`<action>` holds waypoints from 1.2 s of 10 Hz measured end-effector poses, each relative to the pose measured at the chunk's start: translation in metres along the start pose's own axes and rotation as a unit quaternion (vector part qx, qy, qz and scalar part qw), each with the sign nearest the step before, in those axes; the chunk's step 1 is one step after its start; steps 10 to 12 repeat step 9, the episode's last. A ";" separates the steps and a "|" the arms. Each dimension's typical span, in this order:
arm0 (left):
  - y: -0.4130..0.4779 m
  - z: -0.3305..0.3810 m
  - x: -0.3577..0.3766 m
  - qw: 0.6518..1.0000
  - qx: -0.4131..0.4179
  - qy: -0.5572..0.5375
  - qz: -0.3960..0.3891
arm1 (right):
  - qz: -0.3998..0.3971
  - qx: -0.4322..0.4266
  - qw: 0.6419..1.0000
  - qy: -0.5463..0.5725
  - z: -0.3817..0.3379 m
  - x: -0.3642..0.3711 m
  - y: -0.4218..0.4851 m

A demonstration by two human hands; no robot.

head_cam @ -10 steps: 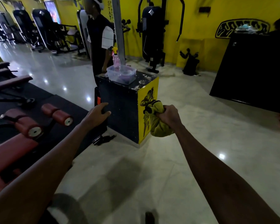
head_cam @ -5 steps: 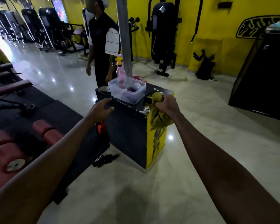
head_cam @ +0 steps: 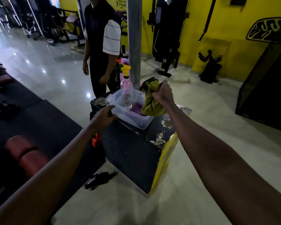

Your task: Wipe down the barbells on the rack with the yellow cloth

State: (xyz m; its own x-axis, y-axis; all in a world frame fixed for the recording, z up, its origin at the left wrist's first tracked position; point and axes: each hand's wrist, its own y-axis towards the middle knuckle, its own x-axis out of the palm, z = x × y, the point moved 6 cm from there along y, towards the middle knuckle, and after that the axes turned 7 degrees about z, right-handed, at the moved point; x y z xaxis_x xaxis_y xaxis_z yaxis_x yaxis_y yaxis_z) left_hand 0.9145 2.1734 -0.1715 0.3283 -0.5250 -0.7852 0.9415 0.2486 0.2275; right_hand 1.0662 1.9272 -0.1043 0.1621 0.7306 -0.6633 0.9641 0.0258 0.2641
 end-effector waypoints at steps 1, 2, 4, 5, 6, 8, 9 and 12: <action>0.039 -0.018 0.009 1.000 -0.011 -0.016 -0.002 | -0.010 0.006 1.000 0.020 -0.005 0.049 0.043; 0.055 -0.024 0.016 1.000 -0.016 -0.016 -0.011 | -0.035 0.017 0.999 0.017 0.001 0.083 0.062; 0.078 -0.033 0.036 0.999 -0.021 -0.025 -0.024 | -0.093 0.024 0.991 -0.090 0.034 0.156 0.076; 0.083 -0.034 0.046 0.999 -0.021 -0.027 -0.035 | -0.116 0.007 0.976 -0.182 0.054 0.191 0.068; 0.085 -0.037 0.051 0.998 -0.030 -0.028 -0.047 | -0.134 -0.004 0.973 -0.188 0.060 0.203 0.063; 0.089 -0.023 0.060 0.999 0.002 -0.031 -0.019 | -0.109 0.012 0.992 -0.061 0.066 0.177 0.065; 0.095 0.011 0.064 0.996 0.035 -0.083 0.014 | 0.010 -0.024 0.999 0.021 0.076 0.129 0.074; 0.095 0.011 0.064 0.996 0.035 -0.083 0.014 | 0.010 -0.024 0.999 0.021 0.076 0.129 0.074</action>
